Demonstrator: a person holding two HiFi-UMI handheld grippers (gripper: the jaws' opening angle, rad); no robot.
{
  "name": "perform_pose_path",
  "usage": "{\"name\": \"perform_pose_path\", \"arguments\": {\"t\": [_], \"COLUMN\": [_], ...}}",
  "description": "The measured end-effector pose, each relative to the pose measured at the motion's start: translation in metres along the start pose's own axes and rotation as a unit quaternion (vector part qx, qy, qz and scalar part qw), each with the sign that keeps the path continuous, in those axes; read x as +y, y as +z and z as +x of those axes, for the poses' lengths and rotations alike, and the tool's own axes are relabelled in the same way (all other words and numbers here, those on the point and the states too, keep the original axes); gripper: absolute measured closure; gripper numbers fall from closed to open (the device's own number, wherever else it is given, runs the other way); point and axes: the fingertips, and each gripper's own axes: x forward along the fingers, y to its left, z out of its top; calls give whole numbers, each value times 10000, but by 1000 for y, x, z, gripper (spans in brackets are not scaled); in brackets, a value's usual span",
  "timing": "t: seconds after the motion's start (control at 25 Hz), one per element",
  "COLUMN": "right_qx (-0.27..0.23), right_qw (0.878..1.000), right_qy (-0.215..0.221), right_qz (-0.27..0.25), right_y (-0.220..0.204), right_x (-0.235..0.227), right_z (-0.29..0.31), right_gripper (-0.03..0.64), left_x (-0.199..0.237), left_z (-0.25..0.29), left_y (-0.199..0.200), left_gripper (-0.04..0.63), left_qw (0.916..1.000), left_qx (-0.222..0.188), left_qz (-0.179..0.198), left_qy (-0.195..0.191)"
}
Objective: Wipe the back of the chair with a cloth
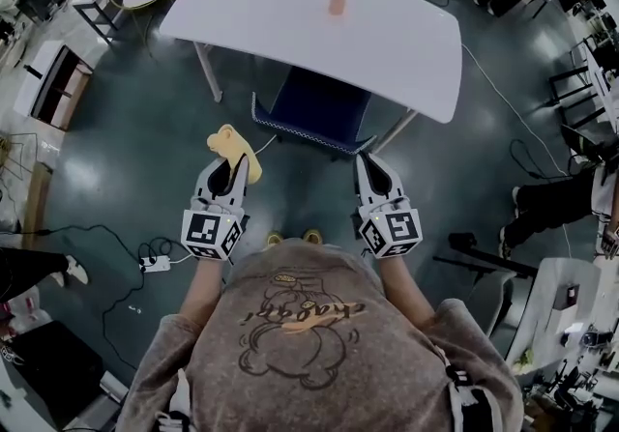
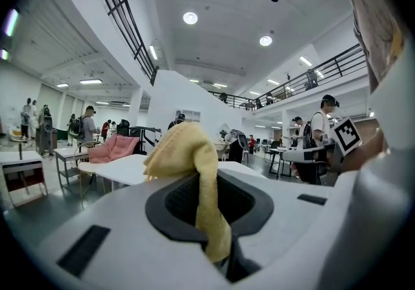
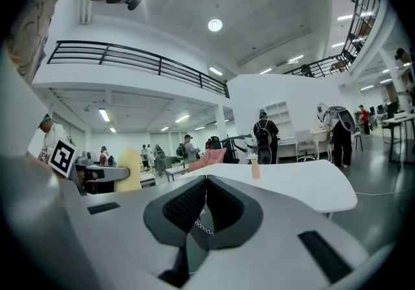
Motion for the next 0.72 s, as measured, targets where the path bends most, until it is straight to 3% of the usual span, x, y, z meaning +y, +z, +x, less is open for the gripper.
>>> {"name": "perform_pose_path", "arguments": {"t": [0.24,0.72], "right_qx": [81,135], "right_qw": [10000,9998], "right_qy": [8,28], "right_qz": [-8,-159], "right_y": [-10,-11], "right_x": [3,-1], "right_z": [7,18], "right_gripper": [591,592], "left_x": [-4,-3], "left_z": [3,12], "left_y": [-17,-8], "left_gripper": [543,543], "left_qw": [9999,9996], "left_qx": [153,72], "left_qz": [-10,-270], "left_qy": [7,30]}}
